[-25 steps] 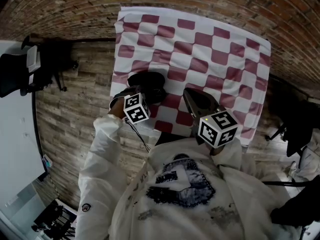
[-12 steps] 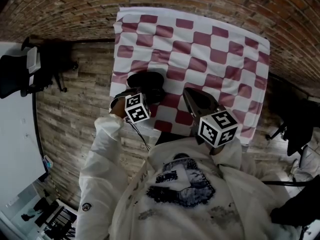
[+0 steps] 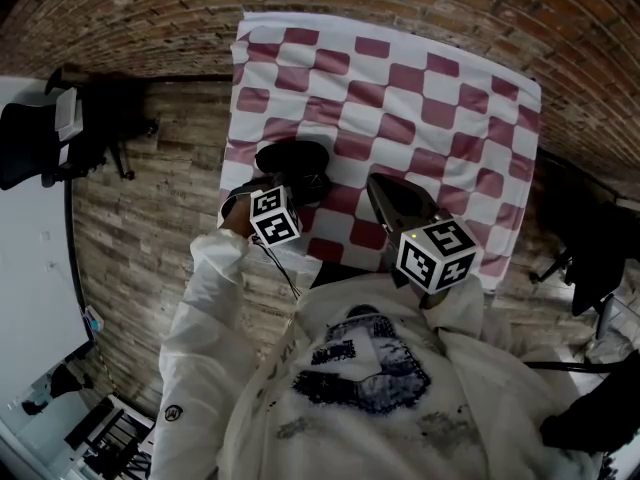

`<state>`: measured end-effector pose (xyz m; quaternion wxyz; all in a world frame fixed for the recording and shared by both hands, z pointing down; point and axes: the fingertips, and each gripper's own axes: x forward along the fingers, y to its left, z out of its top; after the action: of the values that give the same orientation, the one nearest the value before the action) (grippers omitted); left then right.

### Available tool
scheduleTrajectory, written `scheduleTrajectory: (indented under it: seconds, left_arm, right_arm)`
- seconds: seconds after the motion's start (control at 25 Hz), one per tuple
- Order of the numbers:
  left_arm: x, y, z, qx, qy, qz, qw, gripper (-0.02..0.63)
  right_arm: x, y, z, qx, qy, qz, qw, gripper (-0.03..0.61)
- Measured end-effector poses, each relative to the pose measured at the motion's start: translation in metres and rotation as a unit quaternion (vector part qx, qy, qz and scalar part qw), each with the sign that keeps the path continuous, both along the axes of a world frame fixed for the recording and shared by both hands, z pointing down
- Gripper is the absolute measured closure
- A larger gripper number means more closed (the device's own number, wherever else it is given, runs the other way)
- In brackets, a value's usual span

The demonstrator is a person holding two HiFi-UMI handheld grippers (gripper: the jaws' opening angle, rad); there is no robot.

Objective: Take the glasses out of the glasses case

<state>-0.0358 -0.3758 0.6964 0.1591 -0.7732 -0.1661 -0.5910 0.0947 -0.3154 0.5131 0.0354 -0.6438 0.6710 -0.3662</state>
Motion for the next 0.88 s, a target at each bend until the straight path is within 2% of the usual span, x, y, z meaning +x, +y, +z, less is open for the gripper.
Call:
scheduleTrajectory:
  seconds: [0.4, 0.88]
  left_arm:
    - [0.000, -0.001, -0.014, 0.016, 0.018, -0.023, 0.9994, 0.578]
    - [0.009, -0.003, -0.050, 0.049, 0.068, -0.071, 0.9939, 0.578]
  right_arm:
    - [-0.002, 0.006, -0.006, 0.008, 0.001, -0.008, 1.000, 0.565]
    - [0.000, 0.026, -0.022, 0.029, 0.009, -0.019, 0.999, 0.565]
